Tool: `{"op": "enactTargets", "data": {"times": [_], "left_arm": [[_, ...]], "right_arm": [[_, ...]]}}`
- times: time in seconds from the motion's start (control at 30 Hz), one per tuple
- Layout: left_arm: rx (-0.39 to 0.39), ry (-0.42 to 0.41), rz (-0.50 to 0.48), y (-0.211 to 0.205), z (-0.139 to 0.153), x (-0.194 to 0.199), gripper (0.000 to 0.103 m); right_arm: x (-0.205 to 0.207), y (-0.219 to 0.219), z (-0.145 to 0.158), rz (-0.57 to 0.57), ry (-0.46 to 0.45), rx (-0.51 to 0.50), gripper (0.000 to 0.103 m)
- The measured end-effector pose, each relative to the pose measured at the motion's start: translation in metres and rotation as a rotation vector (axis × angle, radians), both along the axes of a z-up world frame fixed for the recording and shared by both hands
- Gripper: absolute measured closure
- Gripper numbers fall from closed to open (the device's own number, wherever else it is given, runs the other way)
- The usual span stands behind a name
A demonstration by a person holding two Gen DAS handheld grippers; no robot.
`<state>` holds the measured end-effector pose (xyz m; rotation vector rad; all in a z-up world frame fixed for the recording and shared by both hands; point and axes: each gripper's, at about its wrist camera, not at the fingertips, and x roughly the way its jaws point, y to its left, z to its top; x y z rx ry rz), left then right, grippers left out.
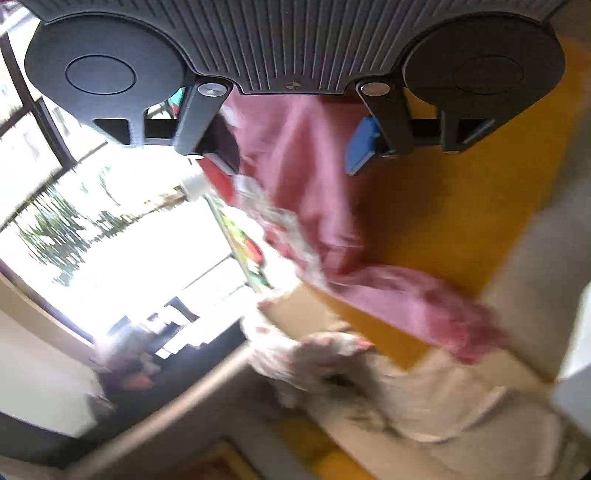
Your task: Fold clothes
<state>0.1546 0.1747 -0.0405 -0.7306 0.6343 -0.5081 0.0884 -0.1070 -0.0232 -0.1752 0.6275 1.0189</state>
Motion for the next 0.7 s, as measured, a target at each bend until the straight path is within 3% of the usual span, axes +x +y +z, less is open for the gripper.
{"op": "enactTargets", "data": {"times": [0.07, 0.2, 0.43, 0.53, 0.7], "left_arm": [[-0.006, -0.011, -0.086, -0.022, -0.001, 0.012, 0.019], [0.017, 0.038, -0.177, -0.058, -0.015, 0.041, 0.016], [0.058, 0.146, -0.085, -0.028, -0.045, 0.06, 0.016], [0.049, 0.15, -0.051, -0.004, -0.042, 0.04, 0.013], [0.116, 0.105, -0.007, 0.015, -0.024, 0.012, 0.007]], "right_arm": [[-0.006, -0.026, 0.011, -0.069, -0.053, 0.002, 0.056], [0.006, -0.086, 0.018, -0.308, -0.074, -0.039, 0.055], [0.043, -0.178, 0.006, -0.702, -0.082, -0.145, 0.052], [0.059, -0.216, 0.0, -0.87, -0.095, -0.191, 0.052], [0.017, -0.215, 0.003, -0.768, -0.094, -0.14, 0.05]]}}
